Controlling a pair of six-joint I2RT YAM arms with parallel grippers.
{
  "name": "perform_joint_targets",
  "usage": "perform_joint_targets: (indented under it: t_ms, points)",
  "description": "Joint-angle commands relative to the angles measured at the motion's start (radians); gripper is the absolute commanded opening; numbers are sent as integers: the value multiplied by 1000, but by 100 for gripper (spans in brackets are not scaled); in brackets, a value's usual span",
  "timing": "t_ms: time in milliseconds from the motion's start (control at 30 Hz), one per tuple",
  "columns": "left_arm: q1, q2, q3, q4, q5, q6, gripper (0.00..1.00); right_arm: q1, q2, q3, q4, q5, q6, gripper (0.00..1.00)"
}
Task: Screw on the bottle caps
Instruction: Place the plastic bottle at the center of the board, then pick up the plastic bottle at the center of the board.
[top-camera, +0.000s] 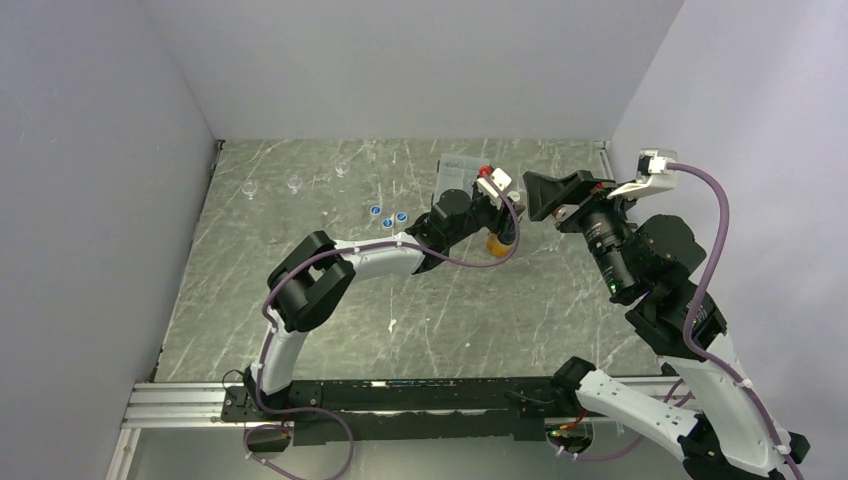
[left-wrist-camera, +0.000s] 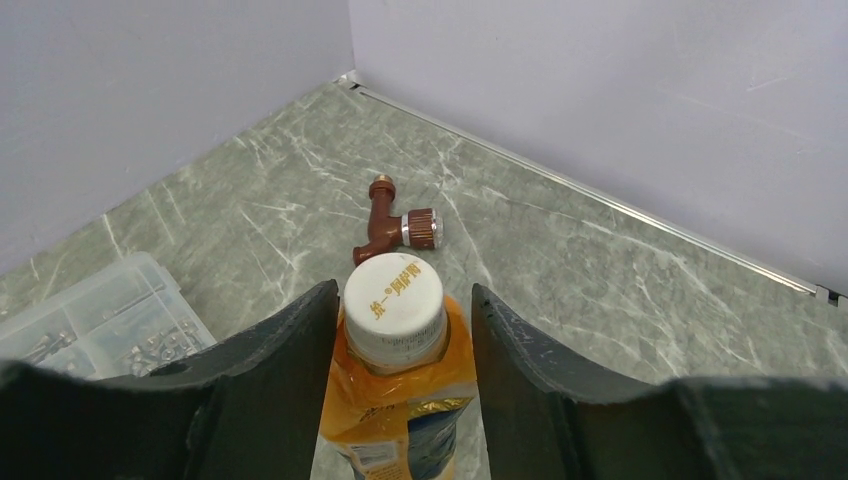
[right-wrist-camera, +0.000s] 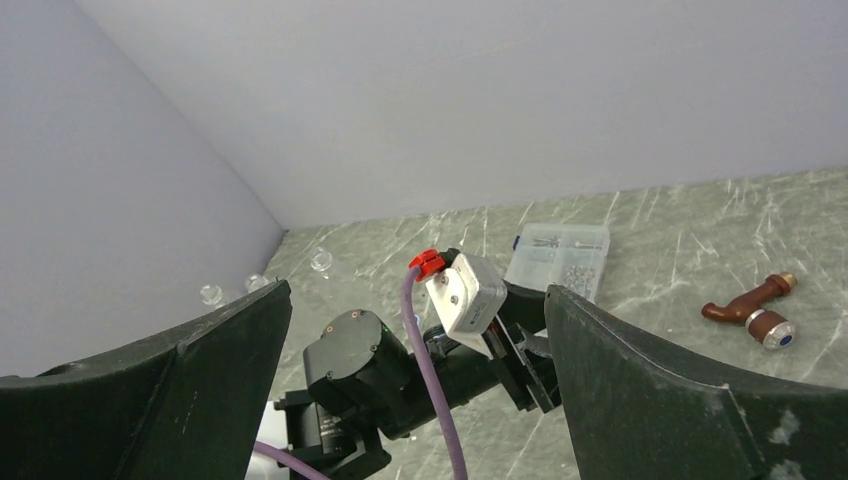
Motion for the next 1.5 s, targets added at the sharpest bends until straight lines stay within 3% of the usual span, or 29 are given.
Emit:
perform_joint_targets:
  t_ms: [0,167,433,500,767,1000,1100,1200,1367,1467]
  points:
    - [-5,2,46,-2,-13,-1,57,0,2,-3,30,-6,-22,100]
    - [-6,-5,49,-6,-25,2,68,0,5,-2,28,-7,-22,100]
    - [-6,-51,35,-34,-25,2,96,0,6,1,28,-8,-24,100]
    - [-6,-76,29,-52,-25,-1,99,0,8,3,26,-7,-24,100]
    - [6,-263,9,-239,-75,1,99,0,20,27,11,3,-23,100]
    - [52,-503,32,-593,-260,-27,97,0,77,82,-32,-3,-24,100]
    - [116,-577,93,-845,-412,-106,90,0,127,108,-55,-38,-26,100]
    - [242,-611,152,-1086,-459,-184,80,0,185,129,-70,-84,-27,100]
    - [390,-590,164,-1200,-455,-195,68,-2,276,137,-74,-153,-20,100]
    - [423,-551,166,-1182,-477,-168,67,-2,327,134,-70,-190,-15,100]
